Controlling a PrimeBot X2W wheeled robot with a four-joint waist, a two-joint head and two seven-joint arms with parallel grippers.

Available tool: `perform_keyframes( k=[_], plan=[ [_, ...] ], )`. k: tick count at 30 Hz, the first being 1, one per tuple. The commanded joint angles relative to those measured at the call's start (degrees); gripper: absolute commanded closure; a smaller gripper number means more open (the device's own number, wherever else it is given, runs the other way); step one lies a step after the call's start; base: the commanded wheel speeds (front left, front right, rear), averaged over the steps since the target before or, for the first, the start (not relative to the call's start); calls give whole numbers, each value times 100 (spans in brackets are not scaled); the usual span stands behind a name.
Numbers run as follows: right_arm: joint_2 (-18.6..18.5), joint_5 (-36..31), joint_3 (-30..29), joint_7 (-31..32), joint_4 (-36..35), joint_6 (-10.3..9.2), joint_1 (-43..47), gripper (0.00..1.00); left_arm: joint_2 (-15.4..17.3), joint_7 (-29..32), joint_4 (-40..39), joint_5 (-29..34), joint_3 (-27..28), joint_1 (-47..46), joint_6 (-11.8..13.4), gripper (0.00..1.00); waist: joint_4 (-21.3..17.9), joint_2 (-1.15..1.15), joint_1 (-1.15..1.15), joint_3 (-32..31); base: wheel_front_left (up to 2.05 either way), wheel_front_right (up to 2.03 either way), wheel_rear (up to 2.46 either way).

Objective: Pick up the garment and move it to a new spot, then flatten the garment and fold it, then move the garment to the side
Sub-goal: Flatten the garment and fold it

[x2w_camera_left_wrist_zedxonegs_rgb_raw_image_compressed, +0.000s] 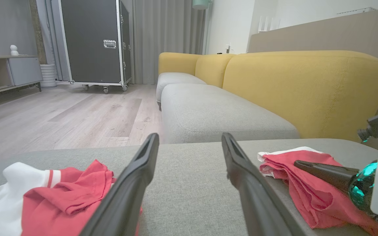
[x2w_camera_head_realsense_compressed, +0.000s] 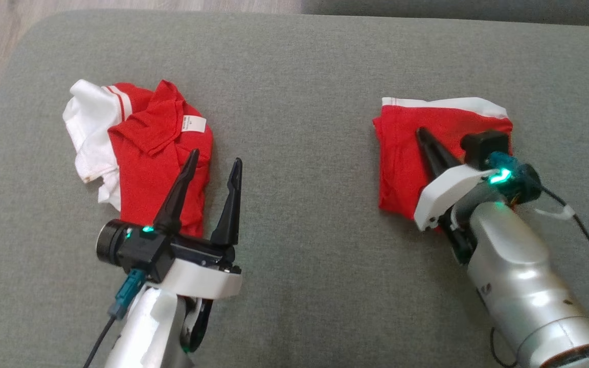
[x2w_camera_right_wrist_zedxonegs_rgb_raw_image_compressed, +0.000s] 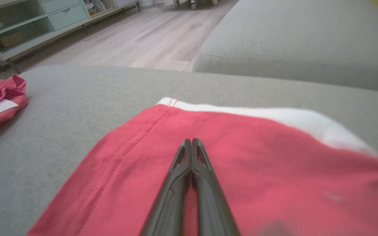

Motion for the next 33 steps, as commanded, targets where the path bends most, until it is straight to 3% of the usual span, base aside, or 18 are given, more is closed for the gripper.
perform_keyframes(
  k=[1,8,13,17,24,25,26,33],
  plan=[
    [75,205,350,29,-68,-4,-16,100,36,-29,-184,-31,156,-149,21,0,18,0,0,14,0,0,0],
    [75,567,1171,76,144,-4,35,100,36,-29,-162,-36,209,-128,43,0,11,0,0,11,0,0,0],
    [75,708,1249,-84,143,-4,-62,100,36,-29,-179,2,340,-85,56,0,-143,0,0,-104,0,0,0],
    [75,657,938,-151,-133,-4,-159,100,36,-29,-240,33,449,-43,46,0,-371,0,0,-235,0,0,0],
    [-69,48,-420,-157,-1830,-4,474,100,36,-29,-424,63,621,46,42,0,-882,0,0,-497,0,0,0],
    [-92,-84,-582,-158,-2033,-4,592,89,36,-29,-433,60,641,60,46,0,-942,0,0,-523,0,0,0],
    [-105,-240,-735,-158,-2251,-4,724,0,36,-29,-443,57,657,78,53,0,-997,0,0,-553,0,0,0],
    [36,-729,-1405,-158,-3445,-4,1917,0,36,-29,-431,-31,740,272,83,0,-1247,0,0,-728,0,0,0]
  ],
)
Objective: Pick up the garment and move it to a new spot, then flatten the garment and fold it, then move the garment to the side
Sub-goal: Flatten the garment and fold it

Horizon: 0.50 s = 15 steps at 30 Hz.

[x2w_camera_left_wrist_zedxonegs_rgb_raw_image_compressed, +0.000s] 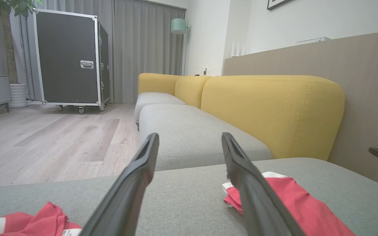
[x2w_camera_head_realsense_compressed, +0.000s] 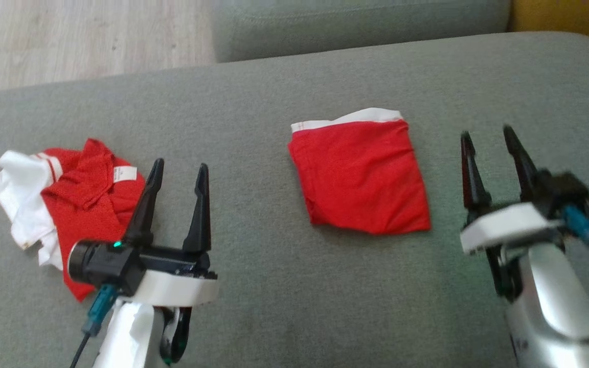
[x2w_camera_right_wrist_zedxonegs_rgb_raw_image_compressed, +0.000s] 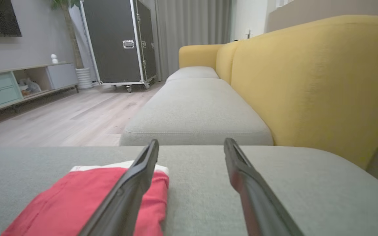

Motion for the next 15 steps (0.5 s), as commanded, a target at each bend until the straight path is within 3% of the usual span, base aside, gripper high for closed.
perform_keyframes(
  k=[1,7,15],
  plan=[
    [86,-115,65,-60,-415,-4,132,0,36,-29,-145,-38,241,-39,12,0,-84,0,1,-79,0,0,0],
    [108,135,127,-61,-970,-4,803,0,36,-29,-44,-48,347,167,-3,0,-153,0,1,-141,0,0,0],
    [109,210,120,-61,-1095,-4,846,0,36,-29,-3,-38,357,206,-34,0,-113,0,1,-166,0,0,0]
  ],
)
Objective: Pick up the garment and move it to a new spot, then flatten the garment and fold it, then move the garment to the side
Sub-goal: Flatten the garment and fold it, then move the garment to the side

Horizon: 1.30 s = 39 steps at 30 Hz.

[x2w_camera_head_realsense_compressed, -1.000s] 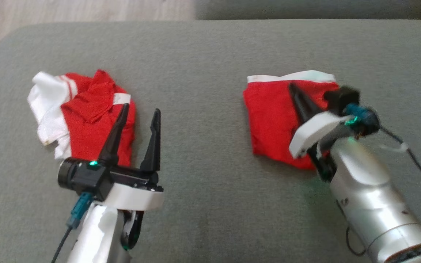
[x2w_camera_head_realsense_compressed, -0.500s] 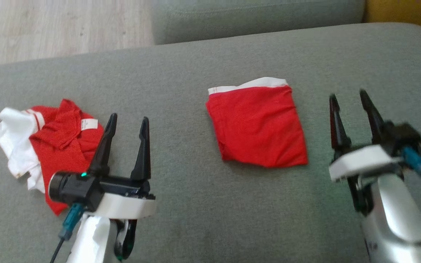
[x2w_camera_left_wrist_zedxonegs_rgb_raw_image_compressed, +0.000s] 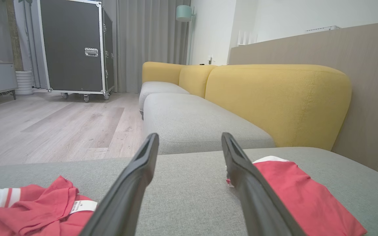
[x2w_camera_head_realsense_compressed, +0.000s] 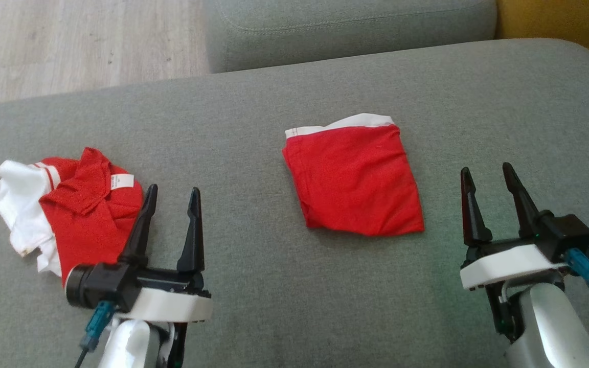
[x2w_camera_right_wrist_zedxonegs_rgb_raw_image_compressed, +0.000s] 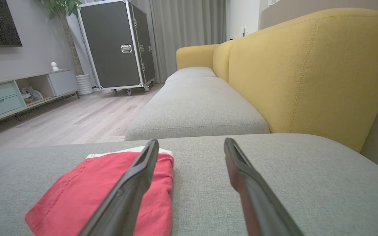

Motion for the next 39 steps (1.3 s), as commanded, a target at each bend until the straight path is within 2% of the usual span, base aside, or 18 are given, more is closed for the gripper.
perform_keyframes(
  k=[1,7,14,18,27,35,36,37,38,39],
  plan=[
    [14,20,118,-61,-207,-4,-213,0,35,-29,-170,7,196,-155,-17,0,18,0,1,3,0,0,0],
    [14,-86,27,-61,-109,-4,-234,0,35,-29,-174,2,135,-175,-26,0,122,0,1,64,0,0,0],
    [14,-430,-154,182,688,-4,-697,0,35,-29,-163,17,-31,-363,-40,0,380,0,1,386,0,0,0],
    [14,-311,-142,452,1200,-4,-1123,0,35,-29,-124,27,-136,-507,-51,0,569,0,1,615,0,0,0],
    [15,419,-77,1102,2682,-4,-2008,0,35,-29,-43,-48,-379,-759,-27,0,982,0,1,948,0,0,0],
    [15,197,7,1153,3793,-4,-2443,0,35,-29,-29,-63,-435,-808,13,0,1112,0,1,1000,0,0,0],
    [15,183,27,1105,3883,-4,-2474,17,35,-29,-23,-59,-433,-804,16,0,1111,0,1,983,0,0,0],
    [15,150,60,1031,3947,-4,-2512,79,35,-29,-18,-53,-427,-799,21,0,1103,0,1,962,0,0,0],
    [15,106,89,928,3990,-4,-2550,100,35,-29,-15,-45,-417,-793,28,0,1088,0,1,938,0,0,0],
    [15,43,110,824,4030,-4,-2581,100,35,-29,-13,-36,-406,-782,32,0,1068,0,1,908,0,0,0]
  ],
)
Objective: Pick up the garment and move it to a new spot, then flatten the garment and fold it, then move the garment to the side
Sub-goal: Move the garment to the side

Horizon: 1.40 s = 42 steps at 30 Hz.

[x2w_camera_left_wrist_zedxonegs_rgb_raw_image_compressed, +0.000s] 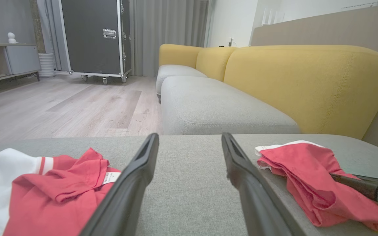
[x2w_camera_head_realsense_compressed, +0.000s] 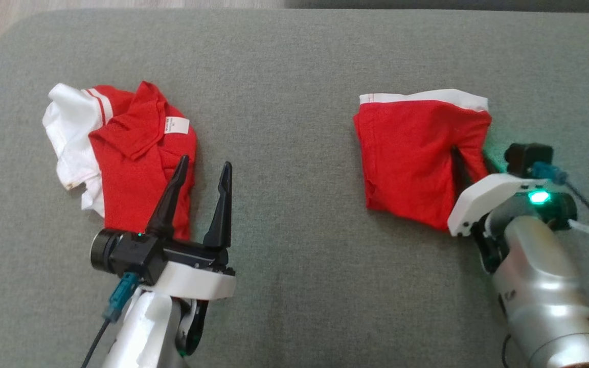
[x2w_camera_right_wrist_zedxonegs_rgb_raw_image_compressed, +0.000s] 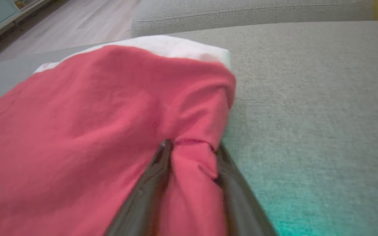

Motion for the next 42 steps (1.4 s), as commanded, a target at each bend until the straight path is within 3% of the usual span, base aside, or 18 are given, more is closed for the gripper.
perform_keyframes(
  k=[1,5,15,20,30,36,42],
  plan=[
    [114,-178,222,-156,102,-5,5,100,36,-29,-159,26,173,-151,29,0,-60,0,0,-80,0,0,0],
    [67,-673,292,-525,141,-5,-100,100,36,-29,-158,49,221,-77,28,0,-194,0,0,-244,0,0,0],
    [-328,-1413,773,-673,-7,-5,-185,100,36,-29,-218,90,337,131,22,0,-533,0,0,-583,0,0,0],
    [-931,-1497,1368,-481,6,-5,-298,100,36,-29,-283,116,362,156,13,0,-632,0,0,-573,0,0,0],
    [-2641,-1452,2416,-80,402,-5,-827,100,36,-29,-354,164,322,-104,-49,0,-506,0,0,-107,0,0,0],
    [-3147,-1392,2489,62,670,-5,-1083,100,36,-29,-343,168,324,-223,-66,0,-360,0,0,91,0,0,0],
    [-3410,-1363,2271,173,882,-5,-1246,100,36,-29,-349,179,331,-288,-82,0,-275,0,0,202,0,0,0]
  ],
)
